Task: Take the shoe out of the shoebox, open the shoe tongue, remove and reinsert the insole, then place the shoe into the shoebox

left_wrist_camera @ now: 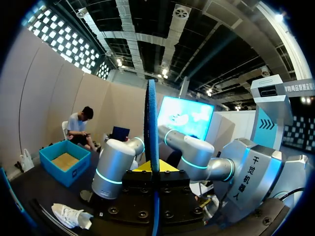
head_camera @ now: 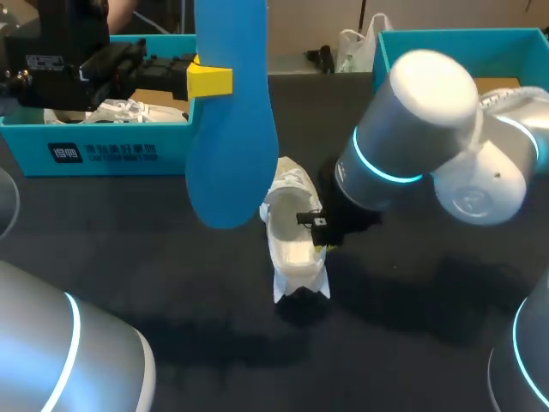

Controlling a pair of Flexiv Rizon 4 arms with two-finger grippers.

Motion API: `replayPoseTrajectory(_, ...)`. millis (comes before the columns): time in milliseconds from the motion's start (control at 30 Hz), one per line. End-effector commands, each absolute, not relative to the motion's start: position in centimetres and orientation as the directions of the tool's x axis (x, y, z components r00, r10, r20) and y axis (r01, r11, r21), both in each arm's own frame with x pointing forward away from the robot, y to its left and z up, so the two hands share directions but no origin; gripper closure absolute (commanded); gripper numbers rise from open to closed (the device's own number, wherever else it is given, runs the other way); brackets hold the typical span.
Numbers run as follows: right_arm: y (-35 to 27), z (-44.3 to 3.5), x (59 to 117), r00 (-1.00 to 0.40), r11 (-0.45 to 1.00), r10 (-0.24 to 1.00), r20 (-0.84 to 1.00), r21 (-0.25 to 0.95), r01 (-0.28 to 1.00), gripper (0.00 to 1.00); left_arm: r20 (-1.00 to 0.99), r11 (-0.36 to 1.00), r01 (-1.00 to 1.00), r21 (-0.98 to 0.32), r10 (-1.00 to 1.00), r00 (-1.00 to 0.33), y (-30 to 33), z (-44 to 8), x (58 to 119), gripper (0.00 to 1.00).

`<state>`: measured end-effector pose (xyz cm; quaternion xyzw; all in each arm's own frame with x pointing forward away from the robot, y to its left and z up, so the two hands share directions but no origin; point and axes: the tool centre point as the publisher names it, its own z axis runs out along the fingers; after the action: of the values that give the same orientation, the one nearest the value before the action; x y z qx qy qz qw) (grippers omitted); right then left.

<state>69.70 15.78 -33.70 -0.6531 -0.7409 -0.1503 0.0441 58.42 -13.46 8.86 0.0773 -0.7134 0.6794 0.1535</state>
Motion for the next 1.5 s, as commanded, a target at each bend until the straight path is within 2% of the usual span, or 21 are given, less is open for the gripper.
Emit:
replayPoseTrajectory(33,15.9,-34.9,69.7,-0.144,0.095,0.947,0.287,0.178,0.979,1.0,0.324,0.066,-0.318,-0.946,0.101,-0.941,-13.6,8.9,58.5,1.0)
replayPoseTrajectory(833,15.6,-38.0,70.0,-0.128,0.102,0.936,0.329,0.094,0.99,1.0,0.324,0.066,-0.318,-0.946,0.101,-0.941,-13.6,8.9,58.5,1.0)
replayPoseTrajectory(867,15.5,-38.0,70.0,-0.126,0.101,0.935,0.331,0.092,0.991,0.84,0.324,0.066,-0.318,-0.946,0.101,-0.941,-13.6,8.9,58.5,1.0)
replayPoseTrajectory(900,15.5,-38.1,70.0,-0.124,0.1,0.934,0.334,0.089,0.991,0.61,0.324,0.066,-0.318,-0.946,0.101,-0.941,-13.6,8.9,58.5,1.0)
replayPoseTrajectory(933,15.4,-38.1,70.0,-0.122,0.099,0.935,0.334,0.085,0.991,0.01,0.324,0.066,-0.318,-0.946,0.101,-0.941,-13.6,8.9,58.5,1.0)
replayPoseTrajectory(1167,15.2,-37.3,70.0,-0.115,0.098,0.933,0.341,0.067,0.993,0.0,0.324,0.066,-0.318,-0.946,0.101,-0.941,-13.6,8.9,58.5,1.0)
replayPoseTrajectory(1433,13.2,-32.6,69.9,-0.169,0.13,0.891,0.421,0.121,0.984,0.0,0.324,0.066,-0.318,-0.946,0.101,-0.941,-13.6,8.9,58.5,1.0)
replayPoseTrajectory(1500,12.7,-31.7,70.0,-0.178,0.146,0.904,0.389,0.11,0.983,0.0,0.324,0.066,-0.318,-0.946,0.101,-0.941,-13.6,8.9,58.5,1.0)
